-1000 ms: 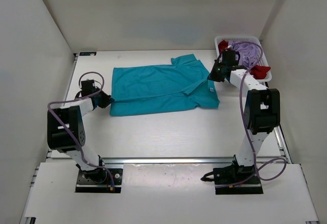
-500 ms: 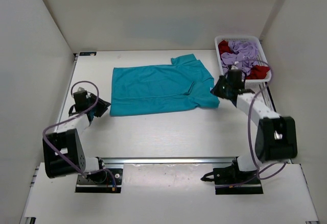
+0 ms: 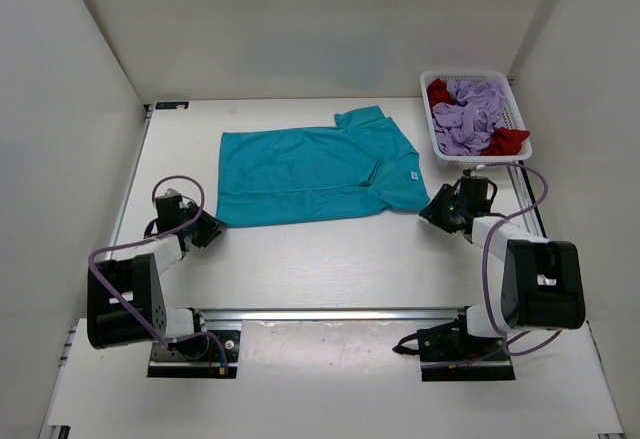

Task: Fold and stack the t-shirts
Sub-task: Fold the flattened tshirt in 1/3 of the way

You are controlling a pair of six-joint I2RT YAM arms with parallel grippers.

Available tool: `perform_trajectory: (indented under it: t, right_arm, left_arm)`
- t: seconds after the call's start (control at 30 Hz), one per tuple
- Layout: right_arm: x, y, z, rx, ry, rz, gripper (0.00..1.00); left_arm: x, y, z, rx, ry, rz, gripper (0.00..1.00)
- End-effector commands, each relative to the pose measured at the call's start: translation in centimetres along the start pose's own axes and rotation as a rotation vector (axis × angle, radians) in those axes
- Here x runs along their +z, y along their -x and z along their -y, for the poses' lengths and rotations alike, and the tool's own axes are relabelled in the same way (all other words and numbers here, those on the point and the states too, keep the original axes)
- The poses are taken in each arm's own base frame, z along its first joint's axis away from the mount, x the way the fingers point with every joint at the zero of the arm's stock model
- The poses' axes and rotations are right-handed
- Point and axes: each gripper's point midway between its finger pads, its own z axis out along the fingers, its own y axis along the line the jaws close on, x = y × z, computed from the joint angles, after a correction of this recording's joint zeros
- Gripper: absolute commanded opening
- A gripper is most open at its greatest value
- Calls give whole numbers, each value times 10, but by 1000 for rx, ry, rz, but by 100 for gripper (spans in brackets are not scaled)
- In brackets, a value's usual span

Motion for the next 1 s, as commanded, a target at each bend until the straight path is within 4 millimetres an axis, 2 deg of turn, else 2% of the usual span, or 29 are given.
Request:
perform_trajectory:
  t: [0.0,0.13,0.23,0.33,0.43,0.53,0.73,0.9,0.93,0.97]
  right_arm:
    - [10,27,-9,7,55,68,35]
    - [24,32,-8,21,51,56,35]
    - [32,41,-12,7,60,65,32]
    - [34,56,-16,3,57,100,25]
    - [39,60,-16,5,57,84,10]
    - [43,59,-12,28,32,73,0]
    - [33,34,1,49,-36,39,0]
    - [3,-3,6,64,-34,19,0]
    - [0,-10,12,75,-51,7,0]
    - [-13,-12,10,61,-37,38,0]
  left_arm:
    - [7,-4,-4,9,13,-15,39]
    - [13,0,1,5,0,-16,24]
    - [19,3,3,6,11,-11,20]
    - [21,6,9,16,7,-8,11]
    - [27,8,6,23,45,-12,0]
    - [29,14,8,27,54,-9,0]
    - [23,22,-6,-16,68,1,0]
    - [1,15,-28,-12,127,-12,0]
    - [-5,17,-25,-3,106,-2,0]
    - [-10,7,-41,-14,133,-18,0]
